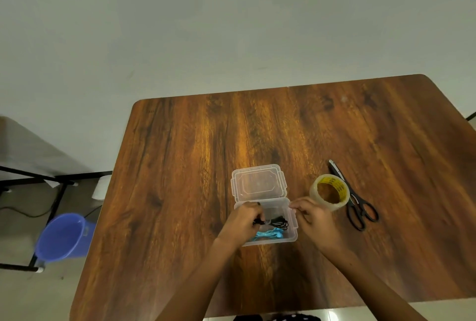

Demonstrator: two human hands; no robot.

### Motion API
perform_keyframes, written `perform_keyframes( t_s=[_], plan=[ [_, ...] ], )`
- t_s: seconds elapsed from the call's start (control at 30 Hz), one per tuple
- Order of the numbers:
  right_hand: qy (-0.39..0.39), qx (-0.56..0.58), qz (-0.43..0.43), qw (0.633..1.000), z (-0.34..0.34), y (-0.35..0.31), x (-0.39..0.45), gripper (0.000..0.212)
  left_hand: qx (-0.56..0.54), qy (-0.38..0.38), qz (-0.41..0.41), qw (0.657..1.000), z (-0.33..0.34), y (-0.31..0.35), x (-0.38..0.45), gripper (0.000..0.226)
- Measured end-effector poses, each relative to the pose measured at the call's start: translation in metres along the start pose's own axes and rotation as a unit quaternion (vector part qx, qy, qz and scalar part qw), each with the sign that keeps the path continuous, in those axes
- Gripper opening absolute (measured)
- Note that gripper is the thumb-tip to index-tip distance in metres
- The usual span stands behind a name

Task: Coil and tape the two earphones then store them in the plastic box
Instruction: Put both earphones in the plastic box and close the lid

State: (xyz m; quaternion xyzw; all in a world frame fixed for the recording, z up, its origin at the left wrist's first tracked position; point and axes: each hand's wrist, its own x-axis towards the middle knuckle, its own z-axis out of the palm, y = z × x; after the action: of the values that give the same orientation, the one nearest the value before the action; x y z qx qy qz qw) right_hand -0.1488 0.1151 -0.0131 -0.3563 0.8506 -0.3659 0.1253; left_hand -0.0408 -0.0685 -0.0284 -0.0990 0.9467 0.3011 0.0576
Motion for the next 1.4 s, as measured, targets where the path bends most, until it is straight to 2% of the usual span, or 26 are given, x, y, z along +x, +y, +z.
perform_keyframes(
  t_s=[0.17,0.23,0.4,0.47,0.53,0.63,0.7,0.77,0.9,1.0,1.13,1.27,1.33,1.4],
  plan=[
    [-0.013,-0.004,0.003,1.0,0.001,0.003,0.001,0.021,-0.002,-0.014,-0.04,0.999,0.012,0.001,0.0,0.033],
    [-0.018,-0.007,0.005,1.0,0.002,0.004,0.002,0.02,-0.023,-0.003,-0.047,0.999,0.011,0.0,0.0,0.033],
    [-0.006,0.007,0.005,1.0,0.009,0.008,0.014,0.018,-0.033,0.133,-0.013,0.991,-0.004,-0.012,0.001,0.017],
    [0.0,0.01,0.02,1.0,0.017,0.013,0.023,0.017,-0.055,0.205,-0.043,0.976,-0.008,-0.022,0.004,0.014],
    [0.002,0.0,0.048,0.999,0.027,0.019,0.033,0.017,-0.093,0.243,-0.113,0.959,-0.011,-0.03,0.008,0.016],
    [-0.024,0.001,0.124,0.992,0.038,0.029,0.048,0.023,-0.143,0.188,-0.201,0.951,-0.01,-0.041,0.017,0.027],
    [-0.056,0.009,0.157,0.986,0.043,0.031,0.055,0.028,-0.188,0.138,-0.217,0.948,-0.01,-0.043,0.02,0.031],
    [-0.072,0.033,0.175,0.981,0.044,0.03,0.061,0.031,-0.234,0.125,-0.211,0.941,-0.012,-0.041,0.022,0.029],
    [-0.033,0.105,0.181,0.977,0.036,0.021,0.068,0.033,-0.266,0.178,-0.192,0.928,-0.026,-0.034,0.022,0.033],
    [0.026,0.136,0.143,0.98,0.018,0.009,0.066,0.037,-0.25,0.224,-0.172,0.926,-0.042,-0.03,0.015,0.038],
    [0.108,0.175,0.067,0.976,-0.007,-0.006,0.052,0.02,-0.268,0.277,-0.144,0.911,-0.06,-0.017,-0.003,0.037],
    [0.111,0.226,0.052,0.966,-0.019,-0.019,0.031,0.008,-0.277,0.32,-0.183,0.887,-0.056,0.005,-0.024,0.029],
    [0.093,0.244,0.075,0.963,-0.016,-0.019,0.02,0.01,-0.289,0.316,-0.209,0.879,-0.045,0.012,-0.035,0.021],
    [0.073,0.21,0.111,0.969,-0.009,-0.014,0.012,0.015,-0.296,0.292,-0.239,0.877,-0.033,0.015,-0.045,0.016]
  ],
)
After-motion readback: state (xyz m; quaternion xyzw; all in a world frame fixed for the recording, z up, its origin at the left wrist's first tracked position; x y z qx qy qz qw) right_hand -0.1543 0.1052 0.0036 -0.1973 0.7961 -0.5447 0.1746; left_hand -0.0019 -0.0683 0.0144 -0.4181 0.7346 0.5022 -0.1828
